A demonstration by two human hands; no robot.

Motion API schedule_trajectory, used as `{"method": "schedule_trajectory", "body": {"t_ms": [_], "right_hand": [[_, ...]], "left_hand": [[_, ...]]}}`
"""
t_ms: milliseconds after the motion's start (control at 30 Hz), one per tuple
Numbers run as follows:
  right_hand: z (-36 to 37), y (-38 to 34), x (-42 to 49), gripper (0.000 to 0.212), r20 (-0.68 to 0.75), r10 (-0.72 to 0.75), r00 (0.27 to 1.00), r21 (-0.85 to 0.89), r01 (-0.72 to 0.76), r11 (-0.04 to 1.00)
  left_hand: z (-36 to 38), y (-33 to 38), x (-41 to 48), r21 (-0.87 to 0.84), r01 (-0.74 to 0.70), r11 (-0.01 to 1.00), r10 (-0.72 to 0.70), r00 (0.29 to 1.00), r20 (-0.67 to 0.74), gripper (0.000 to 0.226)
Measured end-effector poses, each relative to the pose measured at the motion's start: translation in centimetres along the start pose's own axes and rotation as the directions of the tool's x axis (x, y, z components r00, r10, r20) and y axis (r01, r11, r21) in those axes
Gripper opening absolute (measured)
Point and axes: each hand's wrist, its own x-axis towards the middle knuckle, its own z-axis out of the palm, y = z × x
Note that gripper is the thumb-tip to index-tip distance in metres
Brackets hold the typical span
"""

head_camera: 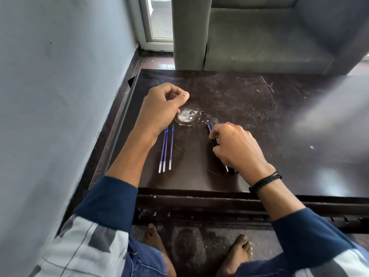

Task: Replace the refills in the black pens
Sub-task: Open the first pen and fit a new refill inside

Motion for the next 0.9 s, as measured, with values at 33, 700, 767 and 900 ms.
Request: {"method": "schedule_trajectory", "body": {"t_ms": [33, 700, 767, 900], "right_hand": [[0.0, -0.1, 0.0, 0.036, 0.007, -0.007, 1.0, 0.01, 0.007, 1.0], [-0.9, -0.5, 1.3, 0.027, 0.183, 0.229, 0.956, 0.824, -0.277, 0.494], [-1.3, -0.8, 1.0, 0.025, 0.178, 0.19, 0.965, 0.856, -0.247, 0.454], [-1.1, -1.4, 0.9, 0.019, 0.168, 0.118, 0.979, 0.831, -0.205, 0.517]], "left_hand": [[0.0, 0.0, 0.0, -0.002, 0.002, 1.0, -0.002, 1.0, 0.0, 0.007], [0.9, 0.1, -0.6, -0.131, 0.275, 0.952, -0.262, 0.959, 0.11, 0.018], [1.0, 0.6, -0.9, -0.215, 0.344, 0.914, -0.302, 0.931, 0.206, 0.028], [1.4, 1.3, -1.6, -0.287, 0.357, 0.889, -0.283, 0.92, 0.27, 0.018]]}}
